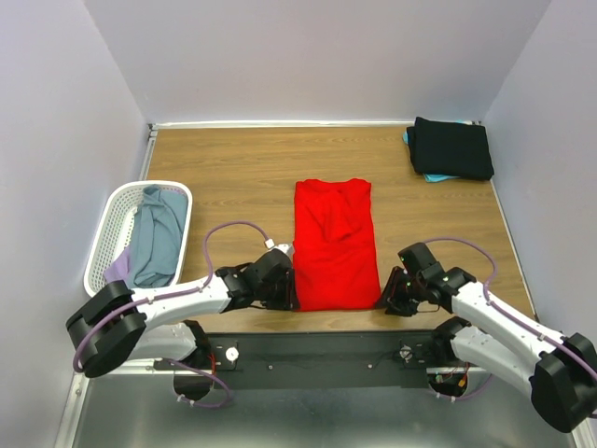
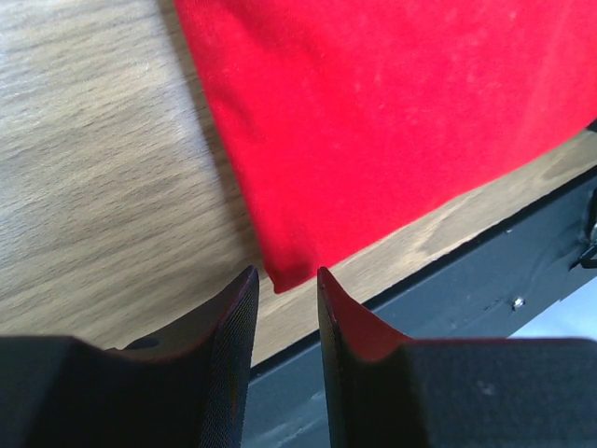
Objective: Fold and stack the t-shirts
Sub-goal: Fold the tshirt
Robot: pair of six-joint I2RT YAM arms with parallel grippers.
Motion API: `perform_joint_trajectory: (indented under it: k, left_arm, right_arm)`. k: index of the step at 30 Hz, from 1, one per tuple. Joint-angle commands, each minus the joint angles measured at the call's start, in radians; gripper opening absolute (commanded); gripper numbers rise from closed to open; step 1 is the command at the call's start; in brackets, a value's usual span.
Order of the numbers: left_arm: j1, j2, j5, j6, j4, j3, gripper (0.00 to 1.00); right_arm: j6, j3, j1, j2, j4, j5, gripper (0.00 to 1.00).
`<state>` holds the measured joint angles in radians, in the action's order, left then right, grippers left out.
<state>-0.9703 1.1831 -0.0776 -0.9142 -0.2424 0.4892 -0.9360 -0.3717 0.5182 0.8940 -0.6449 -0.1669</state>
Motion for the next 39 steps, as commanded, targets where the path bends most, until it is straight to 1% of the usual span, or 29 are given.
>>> perform_joint_trajectory:
  k: [1, 5, 10, 18, 23, 24, 26, 27, 28, 30, 31, 32, 33, 39]
  left_arm:
    - [-0.005, 0.021, -0.022, 0.006, 0.028, -0.015, 0.40]
    - [-0.005, 0.026, -0.022, 0.005, 0.034, -0.018, 0.43]
    - [-0.007, 0.053, -0.028, 0.005, 0.060, -0.015, 0.43]
    - [-0.007, 0.081, -0.037, 0.012, 0.071, -0.015, 0.40]
    - [-0.008, 0.096, -0.040, 0.017, 0.072, -0.020, 0.37]
    - [-0.008, 0.098, -0.042, 0.015, 0.072, -0.018, 0.34]
    - [-0.008, 0.095, -0.050, 0.021, 0.071, -0.015, 0.28]
    - [-0.008, 0.093, -0.050, 0.024, 0.071, -0.012, 0.22]
    - [-0.008, 0.086, -0.050, 0.029, 0.065, -0.009, 0.19]
    - [-0.008, 0.078, -0.044, 0.043, 0.049, 0.002, 0.12]
    - [-0.008, 0.069, -0.044, 0.049, 0.034, 0.015, 0.04]
    - [-0.008, 0.066, -0.044, 0.058, 0.025, 0.022, 0.00]
    - [-0.008, 0.064, -0.037, 0.066, 0.002, 0.037, 0.00]
    - [-0.008, 0.020, -0.036, 0.104, -0.067, 0.065, 0.00]
  right_arm:
    - [-0.009, -0.030, 0.006, 0.003, 0.011, 0.066, 0.47]
    - [-0.004, -0.052, 0.006, 0.011, 0.011, 0.086, 0.47]
    - [-0.001, -0.053, 0.006, 0.037, 0.033, 0.081, 0.47]
    - [-0.006, -0.003, 0.006, 0.049, 0.073, 0.053, 0.45]
    - [-0.012, 0.025, 0.006, 0.062, 0.114, 0.023, 0.37]
    - [-0.011, 0.022, 0.008, 0.066, 0.119, 0.020, 0.36]
    - [-0.003, 0.016, 0.008, 0.077, 0.125, 0.014, 0.28]
    - [0.002, 0.011, 0.009, 0.082, 0.126, 0.012, 0.24]
    - [0.006, 0.002, 0.008, 0.085, 0.126, 0.009, 0.17]
    - [0.029, -0.013, 0.011, 0.100, 0.128, 0.006, 0.11]
    - [0.046, -0.027, 0.014, 0.105, 0.132, -0.006, 0.05]
    - [0.052, -0.033, 0.020, 0.117, 0.134, -0.014, 0.03]
    - [0.057, -0.038, 0.026, 0.120, 0.134, -0.020, 0.01]
    - [0.051, -0.056, 0.101, 0.103, 0.096, -0.033, 0.01]
